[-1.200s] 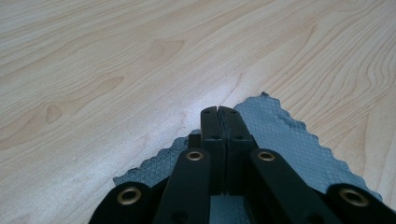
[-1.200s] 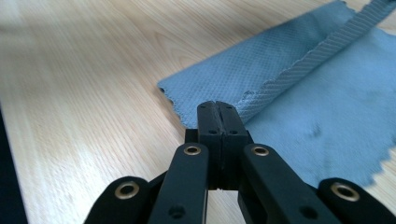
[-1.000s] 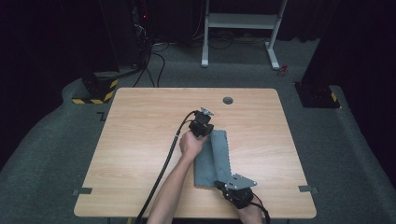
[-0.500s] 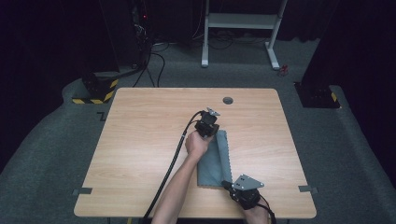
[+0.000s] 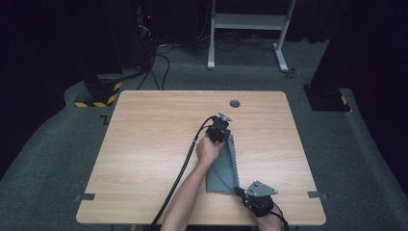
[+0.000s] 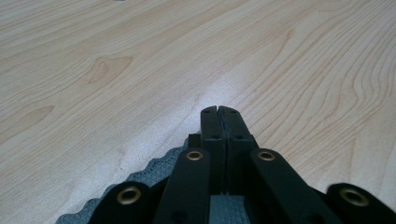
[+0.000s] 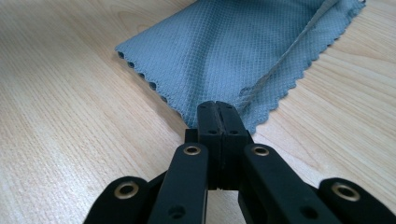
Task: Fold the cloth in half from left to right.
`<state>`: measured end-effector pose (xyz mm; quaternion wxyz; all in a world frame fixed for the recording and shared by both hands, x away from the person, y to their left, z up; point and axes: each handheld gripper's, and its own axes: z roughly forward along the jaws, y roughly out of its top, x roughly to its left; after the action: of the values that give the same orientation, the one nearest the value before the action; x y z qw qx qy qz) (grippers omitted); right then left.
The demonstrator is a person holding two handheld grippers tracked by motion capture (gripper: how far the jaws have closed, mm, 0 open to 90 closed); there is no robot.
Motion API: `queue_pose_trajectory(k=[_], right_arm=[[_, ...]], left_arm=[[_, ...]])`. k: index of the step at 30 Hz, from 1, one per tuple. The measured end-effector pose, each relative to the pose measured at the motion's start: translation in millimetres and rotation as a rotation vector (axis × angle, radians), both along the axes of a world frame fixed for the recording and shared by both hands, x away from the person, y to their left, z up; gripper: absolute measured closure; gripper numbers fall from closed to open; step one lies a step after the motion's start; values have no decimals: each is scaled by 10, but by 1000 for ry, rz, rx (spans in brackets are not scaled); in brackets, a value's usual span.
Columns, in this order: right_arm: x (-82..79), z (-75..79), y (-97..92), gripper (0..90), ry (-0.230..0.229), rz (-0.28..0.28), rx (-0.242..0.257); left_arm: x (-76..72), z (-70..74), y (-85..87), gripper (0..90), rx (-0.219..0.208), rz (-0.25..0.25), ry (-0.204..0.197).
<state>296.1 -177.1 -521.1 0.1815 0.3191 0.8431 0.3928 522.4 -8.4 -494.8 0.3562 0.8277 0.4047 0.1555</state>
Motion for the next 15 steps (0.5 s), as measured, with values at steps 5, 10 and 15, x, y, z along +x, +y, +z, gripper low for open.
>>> queue_pose_trajectory(k=[5, 10, 15], right_arm=[[30, -7, -1, 854, 37, 0, -8], [65, 62, -132, 750, -4, -58, 36], [247, 228, -199, 778, -35, -68, 37]], left_arm=[[11, 4, -19, 728, -57, 16, -1], [-69, 118, 153, 518, -60, 53, -40], [-255, 219, 423, 458, -70, 67, -59]])
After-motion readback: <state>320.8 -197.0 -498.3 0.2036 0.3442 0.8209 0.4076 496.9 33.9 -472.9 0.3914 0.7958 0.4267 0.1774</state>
